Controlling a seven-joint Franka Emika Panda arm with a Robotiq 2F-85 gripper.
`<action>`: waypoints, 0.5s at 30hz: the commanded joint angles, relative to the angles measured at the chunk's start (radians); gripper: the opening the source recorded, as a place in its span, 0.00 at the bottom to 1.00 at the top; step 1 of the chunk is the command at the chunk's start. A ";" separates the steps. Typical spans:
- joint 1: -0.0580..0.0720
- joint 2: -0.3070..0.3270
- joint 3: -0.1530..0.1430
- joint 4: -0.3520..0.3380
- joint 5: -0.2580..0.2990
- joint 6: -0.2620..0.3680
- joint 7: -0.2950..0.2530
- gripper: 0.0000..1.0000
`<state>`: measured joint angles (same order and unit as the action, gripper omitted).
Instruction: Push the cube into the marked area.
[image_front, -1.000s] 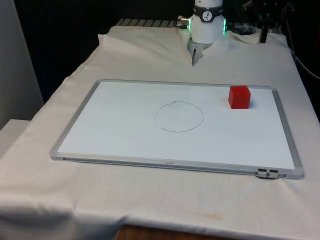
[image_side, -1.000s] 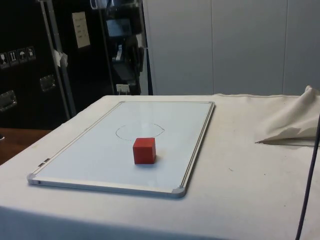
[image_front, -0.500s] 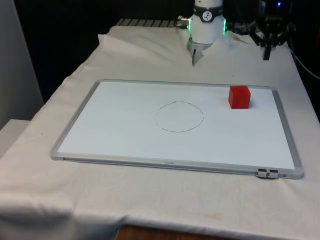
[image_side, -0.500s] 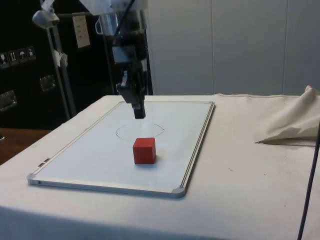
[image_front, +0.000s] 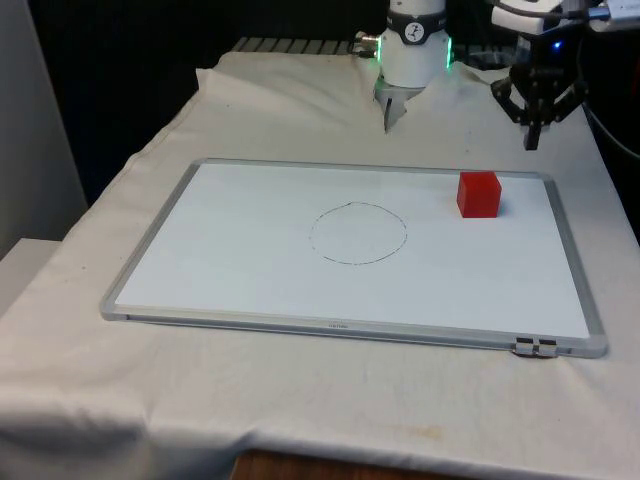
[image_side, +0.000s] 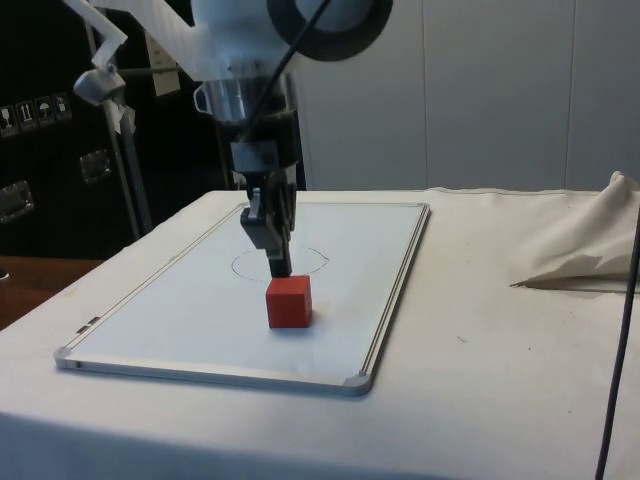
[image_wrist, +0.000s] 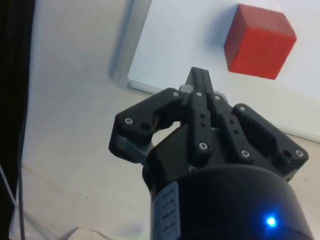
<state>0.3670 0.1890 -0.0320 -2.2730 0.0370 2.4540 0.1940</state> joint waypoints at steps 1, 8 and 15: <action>-0.002 -0.004 0.009 -0.018 0.023 0.035 -0.015 0.00; -0.004 0.002 0.017 -0.054 0.057 0.109 -0.038 0.00; -0.006 0.012 0.021 -0.074 0.108 0.168 -0.070 0.00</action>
<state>0.3670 0.2000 -0.0230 -2.3440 0.1170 2.6050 0.1430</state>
